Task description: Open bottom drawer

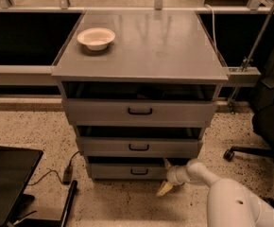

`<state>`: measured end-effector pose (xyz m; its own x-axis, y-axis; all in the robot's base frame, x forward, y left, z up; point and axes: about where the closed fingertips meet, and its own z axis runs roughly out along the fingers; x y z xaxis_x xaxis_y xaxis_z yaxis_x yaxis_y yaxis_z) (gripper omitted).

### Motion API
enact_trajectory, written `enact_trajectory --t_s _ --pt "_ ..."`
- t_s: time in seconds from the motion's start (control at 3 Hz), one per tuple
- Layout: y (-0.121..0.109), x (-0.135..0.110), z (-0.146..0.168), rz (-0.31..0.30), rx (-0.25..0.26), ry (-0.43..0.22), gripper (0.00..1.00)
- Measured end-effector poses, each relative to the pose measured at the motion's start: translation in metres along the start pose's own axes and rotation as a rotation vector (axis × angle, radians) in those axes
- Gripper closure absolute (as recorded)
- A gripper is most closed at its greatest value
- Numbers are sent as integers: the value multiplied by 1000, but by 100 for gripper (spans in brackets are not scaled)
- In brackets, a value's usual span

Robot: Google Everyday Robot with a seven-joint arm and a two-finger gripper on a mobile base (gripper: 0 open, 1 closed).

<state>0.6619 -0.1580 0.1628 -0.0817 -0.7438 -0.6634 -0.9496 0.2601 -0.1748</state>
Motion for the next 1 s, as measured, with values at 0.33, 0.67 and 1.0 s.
enact_trajectory --t_s 0.33,0.67,1.0 --pt "-1 -3 -2 1 1 0 0" --pt "-1 -3 -2 1 1 0 7" --pt "-1 -3 -2 1 1 0 23"
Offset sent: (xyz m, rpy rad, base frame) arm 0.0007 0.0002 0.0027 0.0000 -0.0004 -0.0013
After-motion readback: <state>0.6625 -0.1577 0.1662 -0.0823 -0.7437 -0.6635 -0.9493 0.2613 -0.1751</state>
